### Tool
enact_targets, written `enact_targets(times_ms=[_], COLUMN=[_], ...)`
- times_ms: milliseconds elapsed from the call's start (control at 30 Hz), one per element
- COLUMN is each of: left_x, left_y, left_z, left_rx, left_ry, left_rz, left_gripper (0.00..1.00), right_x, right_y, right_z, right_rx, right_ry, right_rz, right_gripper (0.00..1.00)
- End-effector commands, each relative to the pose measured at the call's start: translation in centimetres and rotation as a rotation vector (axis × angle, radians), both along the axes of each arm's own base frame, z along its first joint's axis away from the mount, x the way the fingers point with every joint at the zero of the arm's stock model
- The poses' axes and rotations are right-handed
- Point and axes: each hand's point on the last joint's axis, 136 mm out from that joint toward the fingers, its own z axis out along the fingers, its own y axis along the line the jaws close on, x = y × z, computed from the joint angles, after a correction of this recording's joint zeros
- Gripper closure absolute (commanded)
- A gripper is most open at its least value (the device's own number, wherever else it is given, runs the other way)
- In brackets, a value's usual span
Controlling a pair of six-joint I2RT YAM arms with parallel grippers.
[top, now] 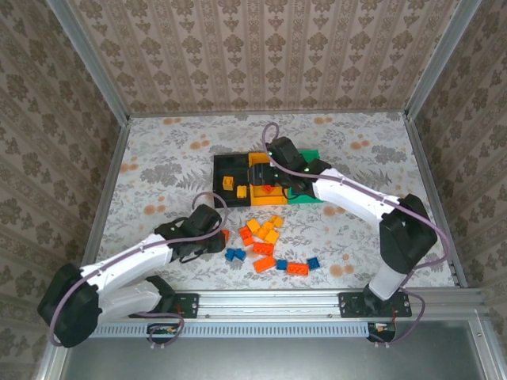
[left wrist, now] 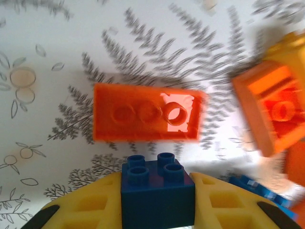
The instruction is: Sort the legos into containers by color
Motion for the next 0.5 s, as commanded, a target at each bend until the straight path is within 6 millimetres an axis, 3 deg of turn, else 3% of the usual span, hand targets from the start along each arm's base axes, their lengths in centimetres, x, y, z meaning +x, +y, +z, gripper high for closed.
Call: enact_targets(times_ms=[0,133,300,467], left_x=[1.2,3.2,7.1,10.9], left_y=[-1.6,-5.0,-12.5,-19.8], left_z=[4.5,7.9,10.5,11.7], left_rx=[-0.039,-0.089,-0.186,-0.21], left_ry=[-0.081,-0.143,-0.185,-0.219], left_rz=[-0.062,-0.139,-0.258,-0.375], left_gripper=[0.73,0.74,0.76,0.78], right_x=[-0.6,-2.2,-5.2,-8.5], right_y=[-2.5,-6.5,-12.3,-16.4], right_z=[0.9,-0.4,-2.1,-3.5], right_rx=[0.042,0.02,-0.014,-0.066], right_ry=[-0.013,0.009,0.036,0.059], right_rz=[-0.059,-0.13,-0.235,-0.304], right_gripper=[0.24,0.24,0.24,0.24])
